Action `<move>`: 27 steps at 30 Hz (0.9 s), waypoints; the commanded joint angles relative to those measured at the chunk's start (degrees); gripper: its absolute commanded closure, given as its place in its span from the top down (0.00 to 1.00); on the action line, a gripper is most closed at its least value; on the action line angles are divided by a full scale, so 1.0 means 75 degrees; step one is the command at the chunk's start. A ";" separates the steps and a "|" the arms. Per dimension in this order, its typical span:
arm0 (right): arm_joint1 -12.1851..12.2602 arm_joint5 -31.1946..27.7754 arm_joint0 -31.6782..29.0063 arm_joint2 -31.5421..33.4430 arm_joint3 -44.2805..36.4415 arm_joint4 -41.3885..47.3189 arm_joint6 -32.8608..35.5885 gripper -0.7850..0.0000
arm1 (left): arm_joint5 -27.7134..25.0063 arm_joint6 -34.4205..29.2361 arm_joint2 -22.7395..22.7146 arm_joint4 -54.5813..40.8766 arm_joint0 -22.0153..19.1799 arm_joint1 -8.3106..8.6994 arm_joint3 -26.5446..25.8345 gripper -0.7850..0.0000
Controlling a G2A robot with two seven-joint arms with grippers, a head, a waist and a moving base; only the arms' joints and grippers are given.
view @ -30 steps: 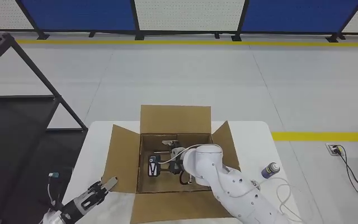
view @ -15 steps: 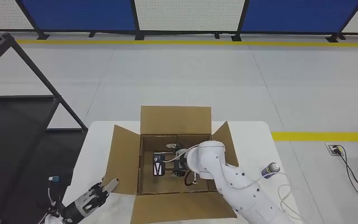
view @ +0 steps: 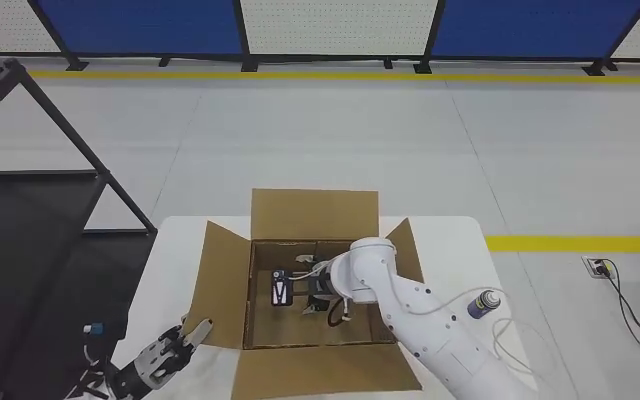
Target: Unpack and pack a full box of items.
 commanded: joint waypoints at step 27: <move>-0.0040 0.0055 0.0067 -0.0039 0.0122 -0.0078 -0.0140 1.00 | -0.1254 0.1420 0.0225 0.0893 -0.0192 -0.0027 0.0500 0.00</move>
